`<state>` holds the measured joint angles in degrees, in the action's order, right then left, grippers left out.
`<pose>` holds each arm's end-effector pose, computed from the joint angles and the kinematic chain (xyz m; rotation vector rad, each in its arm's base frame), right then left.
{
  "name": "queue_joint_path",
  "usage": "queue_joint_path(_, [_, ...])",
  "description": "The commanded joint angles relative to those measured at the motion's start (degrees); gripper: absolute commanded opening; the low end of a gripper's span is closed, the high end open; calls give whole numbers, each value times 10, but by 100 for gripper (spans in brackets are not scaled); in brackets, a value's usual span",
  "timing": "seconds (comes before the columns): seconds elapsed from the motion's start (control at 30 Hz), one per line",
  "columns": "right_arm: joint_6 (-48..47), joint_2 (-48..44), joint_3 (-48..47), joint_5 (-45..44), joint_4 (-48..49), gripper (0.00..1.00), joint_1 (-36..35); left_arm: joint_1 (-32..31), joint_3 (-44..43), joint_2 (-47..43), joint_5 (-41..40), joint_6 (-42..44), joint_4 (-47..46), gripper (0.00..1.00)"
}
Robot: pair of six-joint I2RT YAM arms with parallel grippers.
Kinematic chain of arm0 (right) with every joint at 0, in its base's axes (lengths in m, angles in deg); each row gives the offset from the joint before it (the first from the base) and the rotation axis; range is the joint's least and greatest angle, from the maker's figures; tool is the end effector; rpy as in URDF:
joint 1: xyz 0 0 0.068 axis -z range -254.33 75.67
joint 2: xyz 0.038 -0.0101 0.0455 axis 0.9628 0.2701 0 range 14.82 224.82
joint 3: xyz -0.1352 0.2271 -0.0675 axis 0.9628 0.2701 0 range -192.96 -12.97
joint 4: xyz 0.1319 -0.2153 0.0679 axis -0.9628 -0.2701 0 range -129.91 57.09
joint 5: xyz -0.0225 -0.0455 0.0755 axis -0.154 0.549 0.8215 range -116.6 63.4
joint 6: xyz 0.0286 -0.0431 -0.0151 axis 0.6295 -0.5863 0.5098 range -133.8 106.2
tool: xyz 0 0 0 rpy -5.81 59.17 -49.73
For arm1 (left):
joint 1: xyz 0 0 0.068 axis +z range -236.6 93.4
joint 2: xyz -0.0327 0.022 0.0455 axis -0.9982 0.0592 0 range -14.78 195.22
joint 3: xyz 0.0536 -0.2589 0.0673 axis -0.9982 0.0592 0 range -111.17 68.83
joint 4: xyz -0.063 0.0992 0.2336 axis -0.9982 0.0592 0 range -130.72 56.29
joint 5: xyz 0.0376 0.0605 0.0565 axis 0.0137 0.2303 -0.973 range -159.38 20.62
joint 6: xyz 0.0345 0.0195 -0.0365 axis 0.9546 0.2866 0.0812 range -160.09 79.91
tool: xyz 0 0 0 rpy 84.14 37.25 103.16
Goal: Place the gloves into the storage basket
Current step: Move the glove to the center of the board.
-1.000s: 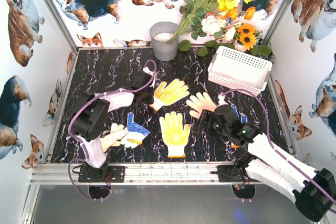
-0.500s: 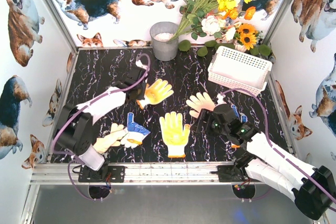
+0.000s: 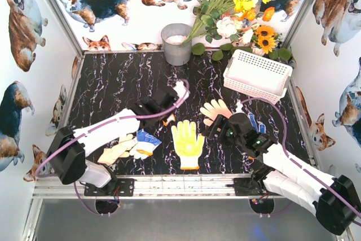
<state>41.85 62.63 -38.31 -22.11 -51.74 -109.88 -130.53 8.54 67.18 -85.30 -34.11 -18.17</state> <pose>0.1403 0.1035 0.1987 0.3868 2.4322 0.8637 0.2303 -0.2084 0.2648 0.8478 2.1443 -0.0116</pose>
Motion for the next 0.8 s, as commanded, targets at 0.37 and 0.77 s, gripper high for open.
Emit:
queue_joint_path(0.37, [10,87,-17,4,101,78,2,-63,98,-5,161,-66,-114,0])
queue_joint_path(0.77, [-65,174,-99,58,79,79,8,-62,219,-83,207,-178,-225,64])
